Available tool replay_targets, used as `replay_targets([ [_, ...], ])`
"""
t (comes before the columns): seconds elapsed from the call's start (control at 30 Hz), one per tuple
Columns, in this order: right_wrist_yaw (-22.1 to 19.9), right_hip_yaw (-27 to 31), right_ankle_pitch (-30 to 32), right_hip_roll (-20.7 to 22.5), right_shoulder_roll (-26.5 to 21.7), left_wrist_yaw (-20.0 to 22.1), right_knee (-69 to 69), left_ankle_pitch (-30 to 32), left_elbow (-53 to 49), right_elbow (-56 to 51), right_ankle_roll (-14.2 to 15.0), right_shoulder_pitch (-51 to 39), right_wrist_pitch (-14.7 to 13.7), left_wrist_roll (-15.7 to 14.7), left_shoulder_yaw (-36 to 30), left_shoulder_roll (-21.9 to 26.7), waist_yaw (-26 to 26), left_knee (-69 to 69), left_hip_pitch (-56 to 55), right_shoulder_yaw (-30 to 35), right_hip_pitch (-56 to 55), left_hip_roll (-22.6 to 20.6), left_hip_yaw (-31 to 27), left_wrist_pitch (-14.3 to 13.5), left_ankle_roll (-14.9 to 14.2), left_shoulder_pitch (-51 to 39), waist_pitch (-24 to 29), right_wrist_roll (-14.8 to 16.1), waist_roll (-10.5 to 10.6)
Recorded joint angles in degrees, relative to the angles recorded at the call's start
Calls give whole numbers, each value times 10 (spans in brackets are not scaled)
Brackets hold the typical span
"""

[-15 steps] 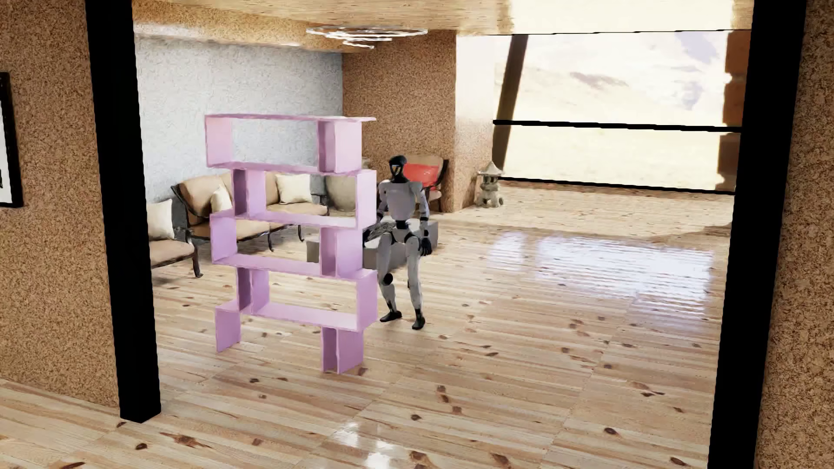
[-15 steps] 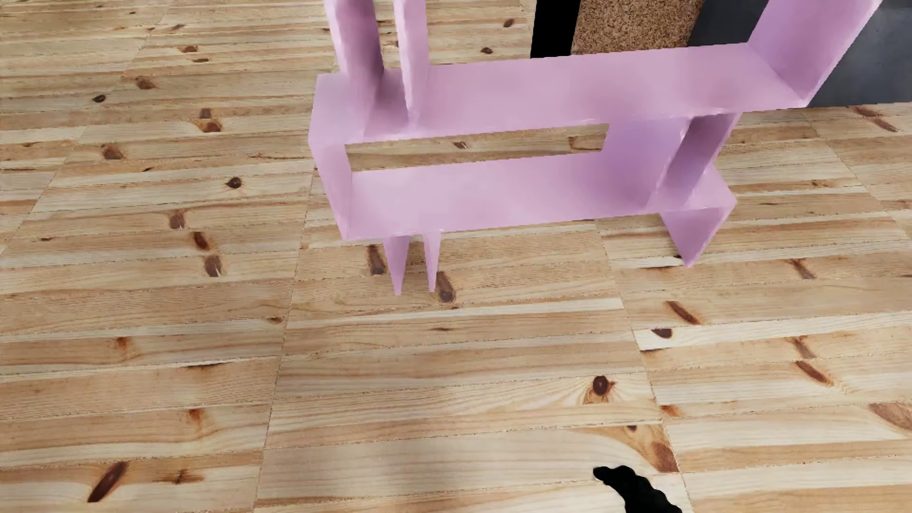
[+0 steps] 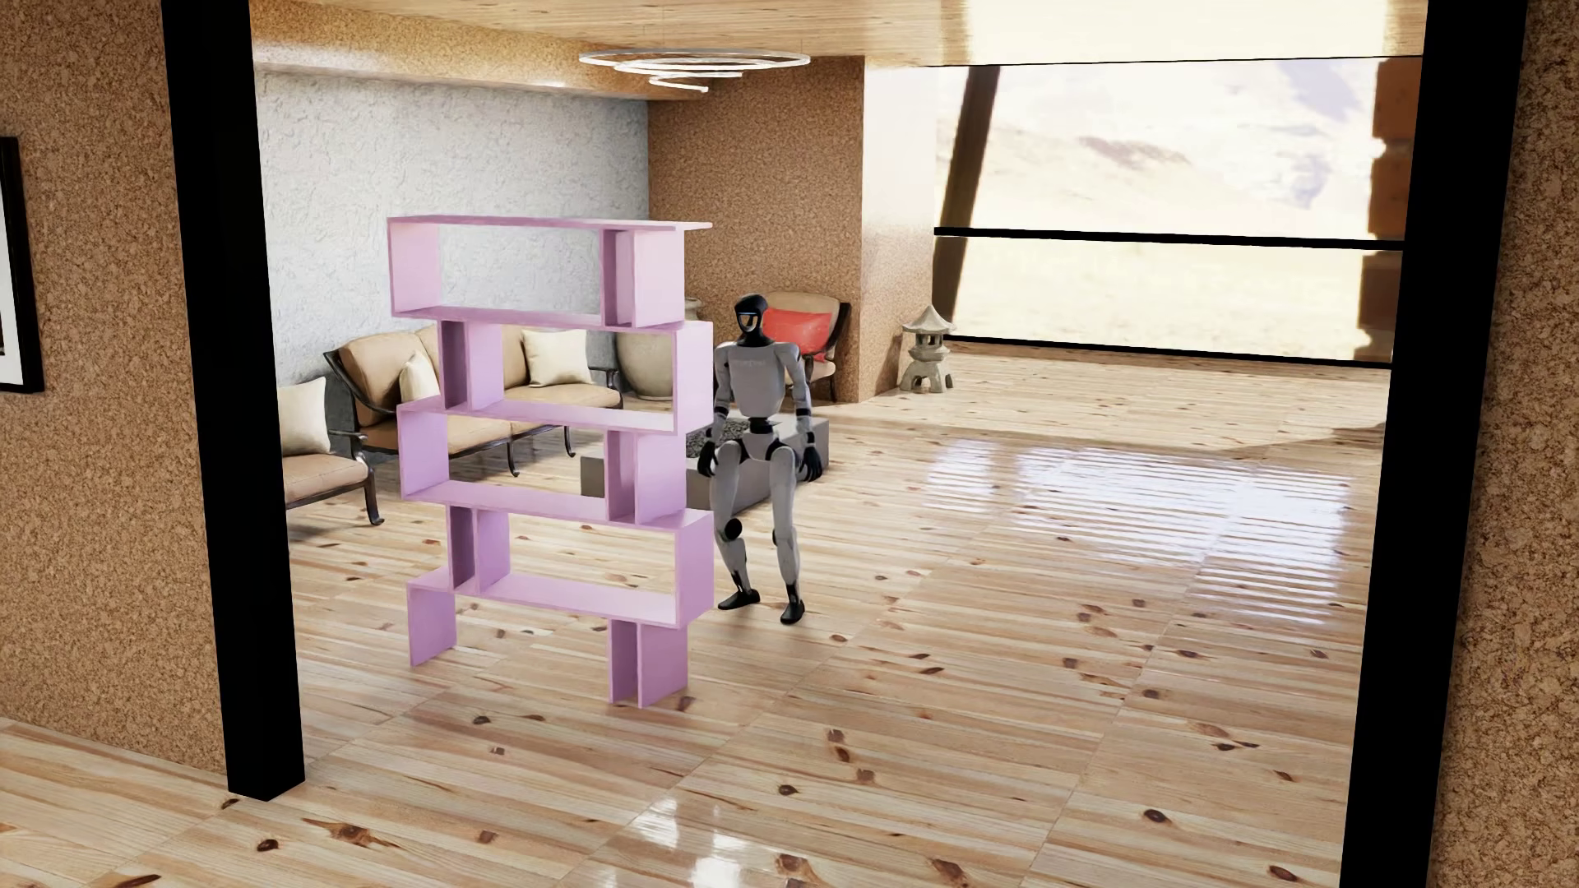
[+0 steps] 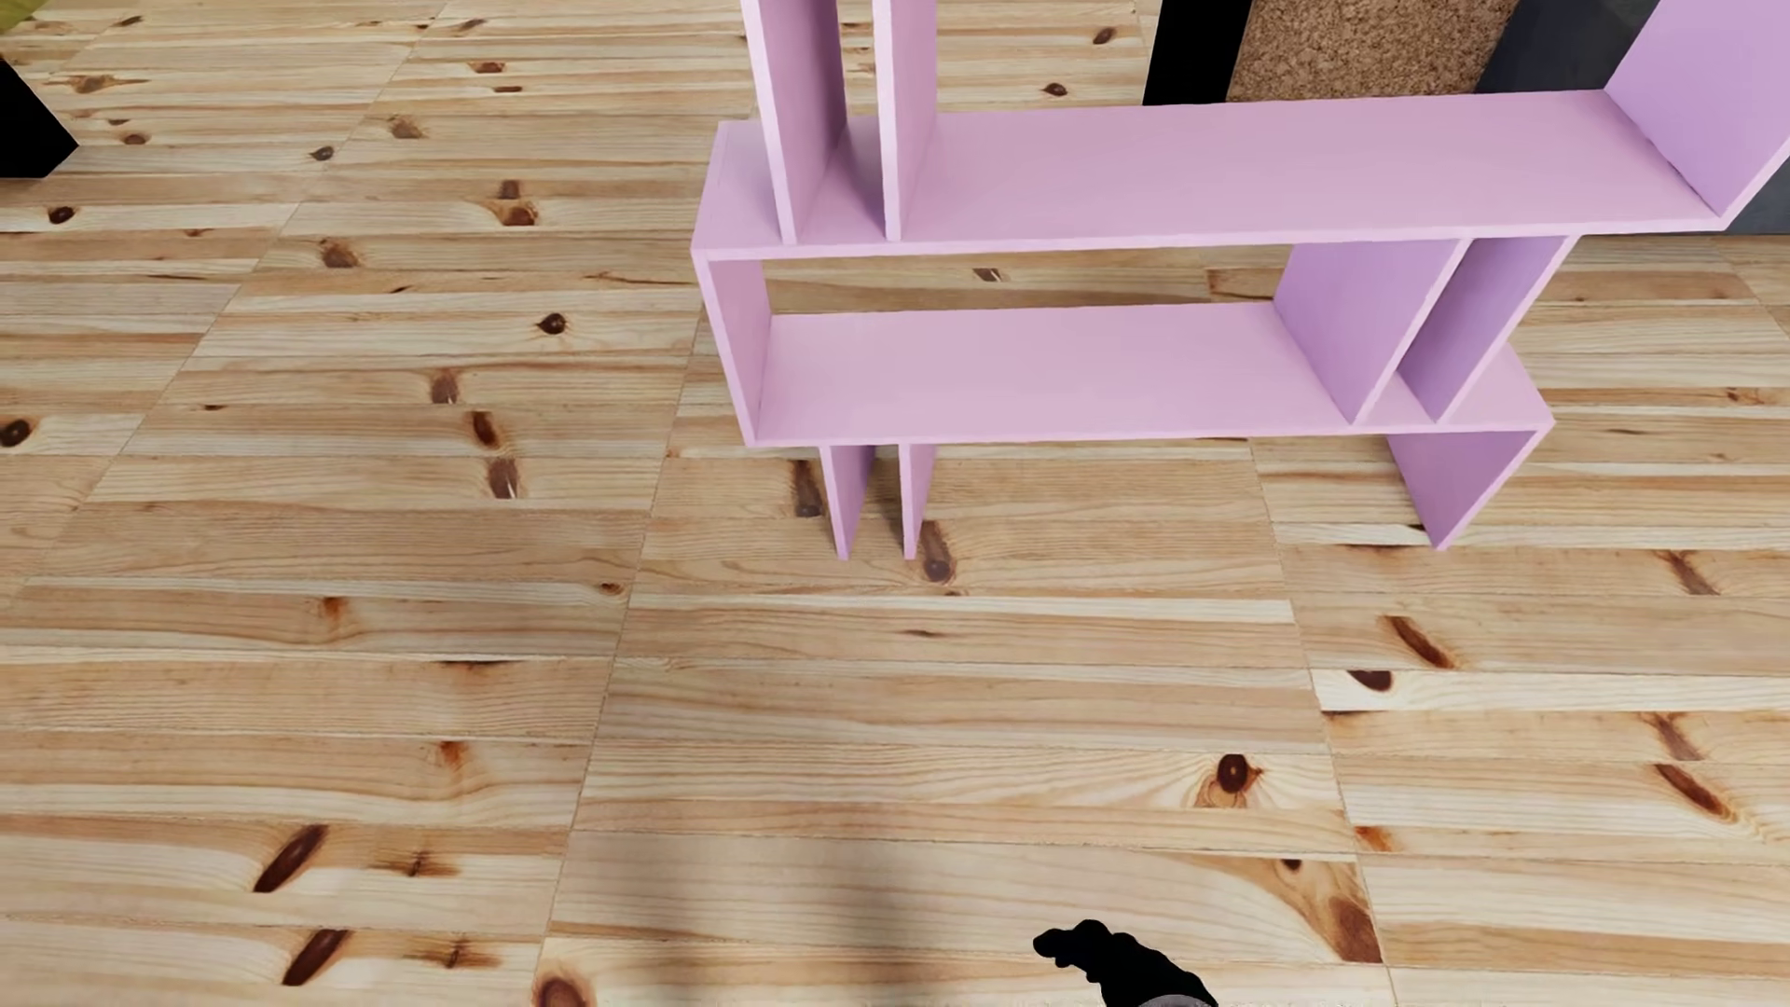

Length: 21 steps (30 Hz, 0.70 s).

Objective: Walk towards the light pink shelves

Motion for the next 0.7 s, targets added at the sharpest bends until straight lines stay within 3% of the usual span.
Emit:
replay_targets([
  [0.37,8,-15,8,-3,-37,4,-9,17,-18,21,-3,4,11,5,-8,0,6,-18,-13,19,-11,-7,-12,-16,-2,-8,1,-4,-9],
  [0.7,-1,-26,6,0,-35,-1,-12,18,-11,50,-7,-17,13,0,-12,12,5,-17,-18,42,-8,-8,-23,-11,-7,-8,-3,34,-15],
])
